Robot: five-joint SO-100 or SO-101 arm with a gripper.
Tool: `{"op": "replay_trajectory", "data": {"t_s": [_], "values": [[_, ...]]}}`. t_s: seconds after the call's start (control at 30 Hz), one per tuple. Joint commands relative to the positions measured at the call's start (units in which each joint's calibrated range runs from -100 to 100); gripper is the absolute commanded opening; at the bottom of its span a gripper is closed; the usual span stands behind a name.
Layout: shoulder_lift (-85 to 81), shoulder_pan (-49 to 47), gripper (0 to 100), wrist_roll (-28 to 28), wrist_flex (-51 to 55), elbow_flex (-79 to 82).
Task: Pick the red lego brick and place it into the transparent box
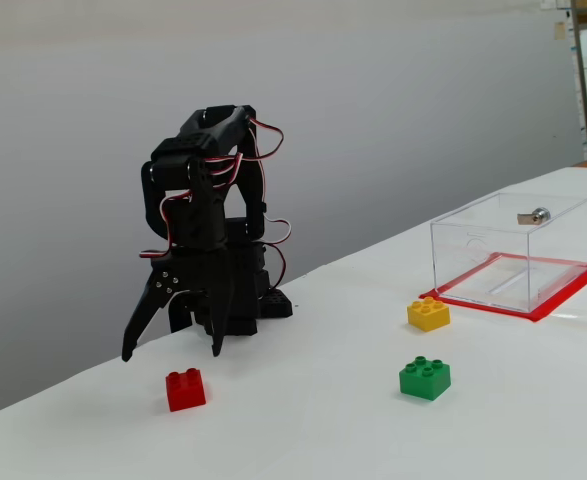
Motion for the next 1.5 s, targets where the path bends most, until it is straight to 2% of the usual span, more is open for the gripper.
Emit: {"op": "replay_trajectory", "data": {"t_s": [0.0,0.97,1.2,1.47], "values": [[0.70,-0.03,42,-0.11,-3.06,-1.76],[7.40,0.26,42,-0.11,-4.54,-0.23],[9.95,0.71,42,-0.11,-10.98,0.13],[10.54,2.26,42,0.20,-11.50,1.31]]}}
